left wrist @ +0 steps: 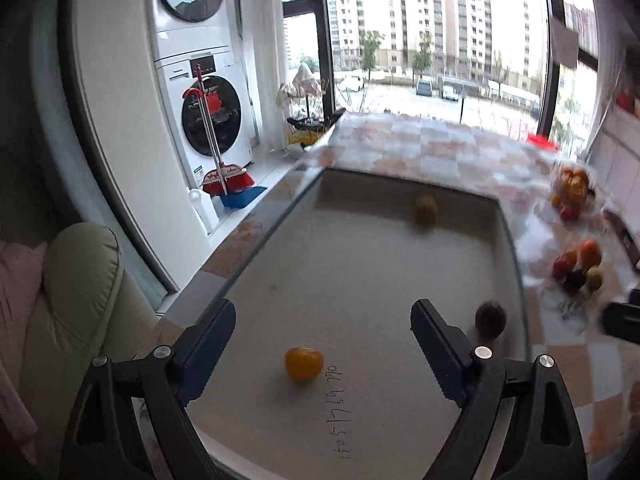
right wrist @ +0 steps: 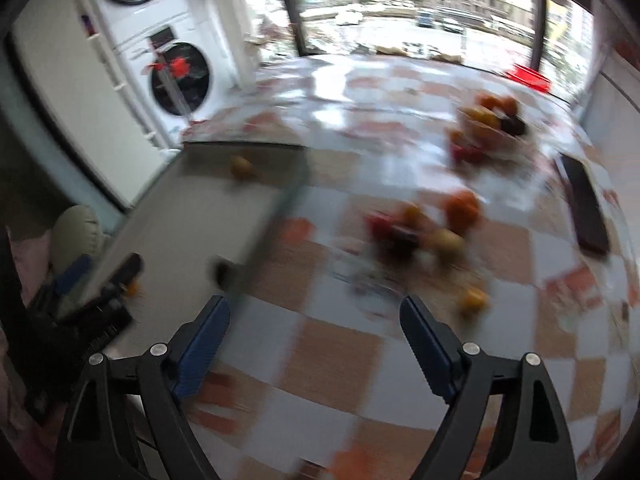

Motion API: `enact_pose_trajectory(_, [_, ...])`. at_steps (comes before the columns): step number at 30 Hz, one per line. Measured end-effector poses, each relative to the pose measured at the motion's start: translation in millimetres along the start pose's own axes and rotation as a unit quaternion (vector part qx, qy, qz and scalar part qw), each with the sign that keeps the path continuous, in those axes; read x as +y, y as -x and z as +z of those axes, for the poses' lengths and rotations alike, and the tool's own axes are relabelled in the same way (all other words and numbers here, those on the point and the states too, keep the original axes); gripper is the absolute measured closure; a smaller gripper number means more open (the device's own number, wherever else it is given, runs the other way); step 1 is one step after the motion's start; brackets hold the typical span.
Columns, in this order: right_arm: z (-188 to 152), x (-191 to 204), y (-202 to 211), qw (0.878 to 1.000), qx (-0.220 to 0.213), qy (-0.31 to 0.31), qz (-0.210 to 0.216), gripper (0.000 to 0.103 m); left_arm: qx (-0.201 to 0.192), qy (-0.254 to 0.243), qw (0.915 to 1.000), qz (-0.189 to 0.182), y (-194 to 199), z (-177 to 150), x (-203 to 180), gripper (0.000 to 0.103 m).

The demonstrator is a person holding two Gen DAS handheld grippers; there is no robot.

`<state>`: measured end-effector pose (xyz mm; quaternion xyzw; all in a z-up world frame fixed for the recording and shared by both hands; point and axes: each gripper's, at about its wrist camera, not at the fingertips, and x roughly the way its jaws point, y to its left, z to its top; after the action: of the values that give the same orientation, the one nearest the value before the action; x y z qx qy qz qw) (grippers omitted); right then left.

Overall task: Organize fruits
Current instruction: 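Open both tools to drop the plum and brown fruit into the white tray, then swing both open tools back over the fruits on the tablecloth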

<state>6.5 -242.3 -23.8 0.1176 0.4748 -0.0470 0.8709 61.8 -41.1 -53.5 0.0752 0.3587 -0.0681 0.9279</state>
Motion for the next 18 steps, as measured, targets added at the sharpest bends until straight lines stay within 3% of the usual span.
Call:
enact_pose_trajectory(5, [-30,-57,3,0.997,0.020,-0.033,-0.070,0.014,-0.002,-0.031,0.9992,0.024,-1,0,-11,0.013])
enact_pose_trajectory(13, [-67,-123,10,0.987,0.032,-0.076,-0.140,0.014,0.000,-0.062,0.9976,0.032,10,5,-26,0.013])
enact_pose_trajectory(16, [-79,-142,16,0.986,0.016,-0.084,-0.144,0.013,-0.015,-0.063,0.9979,-0.002,30,12,-41,0.013])
enact_pose_trajectory(18, [-84,-150,16,0.985,0.010,-0.089,-0.151,0.001,-0.017,-0.066,0.9964,-0.052,45,14,-58,0.013])
